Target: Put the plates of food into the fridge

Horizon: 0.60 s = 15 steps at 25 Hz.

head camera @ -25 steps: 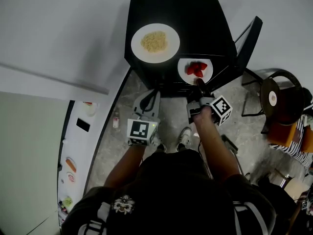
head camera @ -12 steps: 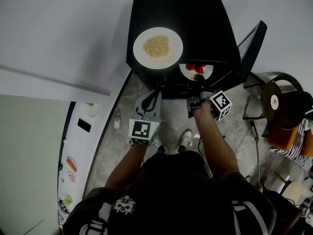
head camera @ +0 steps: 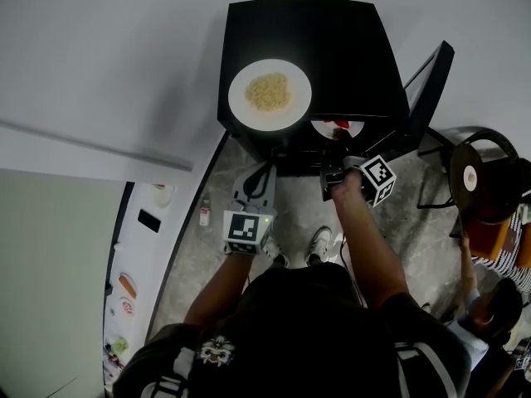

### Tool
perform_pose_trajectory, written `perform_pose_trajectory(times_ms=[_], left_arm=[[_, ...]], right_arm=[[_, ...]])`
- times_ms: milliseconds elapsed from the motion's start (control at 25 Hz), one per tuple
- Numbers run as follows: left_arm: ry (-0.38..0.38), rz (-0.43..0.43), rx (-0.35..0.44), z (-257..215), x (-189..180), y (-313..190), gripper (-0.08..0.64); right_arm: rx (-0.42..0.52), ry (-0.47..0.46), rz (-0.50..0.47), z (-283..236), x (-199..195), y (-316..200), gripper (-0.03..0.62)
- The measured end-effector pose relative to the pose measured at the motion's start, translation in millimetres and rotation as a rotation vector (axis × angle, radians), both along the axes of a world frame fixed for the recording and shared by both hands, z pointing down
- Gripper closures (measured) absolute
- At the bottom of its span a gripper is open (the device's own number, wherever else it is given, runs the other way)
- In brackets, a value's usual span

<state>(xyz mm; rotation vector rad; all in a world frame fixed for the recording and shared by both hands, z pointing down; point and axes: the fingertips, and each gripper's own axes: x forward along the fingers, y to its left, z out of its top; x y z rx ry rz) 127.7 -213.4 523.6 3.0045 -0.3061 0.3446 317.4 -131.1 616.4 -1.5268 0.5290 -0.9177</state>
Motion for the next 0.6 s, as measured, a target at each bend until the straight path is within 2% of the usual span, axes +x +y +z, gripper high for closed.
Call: perform_pose_trajectory(times_ms=[80, 280, 400, 480, 600], left_arm=[[-0.01, 0.007, 0.034, 5.2, -1.1, -0.8, 0.532], [0.023, -0.008, -0.039, -8.2, 4.9, 4.3, 0.532], [-0.003, -0.003, 0.003, -8.2, 1.6, 2.9, 0.532], [-0.022, 0.0, 0.032, -2.7, -2.8, 1.3, 0.533], [-0.001, -0.011, 0.043, -1.0, -6.9, -1.4, 0.532]], right_arm=[[-0.002, 0.0, 0.015, -0.4, 2.4, 0.8, 0.558], [-0.024, 0.009, 0.027, -0.3, 5.1, 0.3, 0.558], [-0.048, 0.051, 0.021, -5.2, 5.8, 1.1, 0.555], [-0.063, 0.09, 0.015, -9.2, 6.1, 2.2, 0.481], [-0.105, 0.156, 0.006, -14.5, 3.3, 10.3, 0.454]])
